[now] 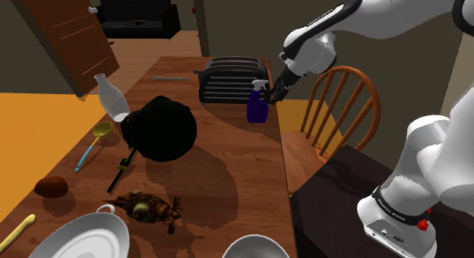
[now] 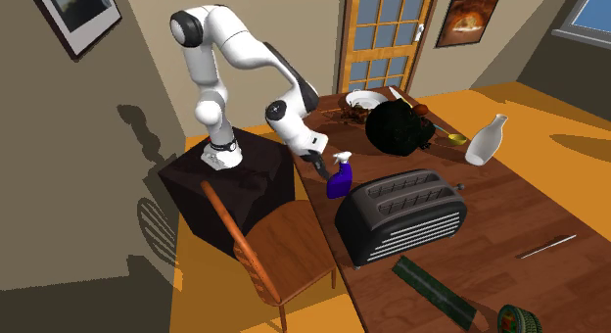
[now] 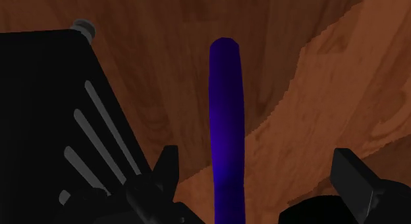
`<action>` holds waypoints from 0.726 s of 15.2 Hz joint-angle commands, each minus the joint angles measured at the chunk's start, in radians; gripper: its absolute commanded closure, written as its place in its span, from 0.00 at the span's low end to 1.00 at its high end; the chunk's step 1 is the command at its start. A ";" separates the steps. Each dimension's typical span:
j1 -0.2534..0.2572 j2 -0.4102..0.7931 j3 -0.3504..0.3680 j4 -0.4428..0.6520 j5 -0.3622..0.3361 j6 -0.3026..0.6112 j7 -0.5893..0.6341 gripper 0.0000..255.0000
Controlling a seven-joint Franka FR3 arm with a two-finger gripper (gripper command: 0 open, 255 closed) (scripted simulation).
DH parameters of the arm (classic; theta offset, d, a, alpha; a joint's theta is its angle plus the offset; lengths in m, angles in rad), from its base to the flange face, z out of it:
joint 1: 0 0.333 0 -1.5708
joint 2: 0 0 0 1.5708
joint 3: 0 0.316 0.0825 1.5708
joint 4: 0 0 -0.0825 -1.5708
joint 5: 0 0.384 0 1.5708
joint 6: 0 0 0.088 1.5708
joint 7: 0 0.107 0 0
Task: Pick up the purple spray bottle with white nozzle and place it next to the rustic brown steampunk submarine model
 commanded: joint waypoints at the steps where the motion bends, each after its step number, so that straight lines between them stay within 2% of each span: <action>1: -0.005 0.116 0.004 0.087 0.168 -0.049 -0.158 0.00; 8: -0.027 0.220 0.058 0.127 0.293 -0.036 -0.230 0.00; 11: -0.029 0.228 0.062 0.131 0.302 -0.036 -0.235 0.00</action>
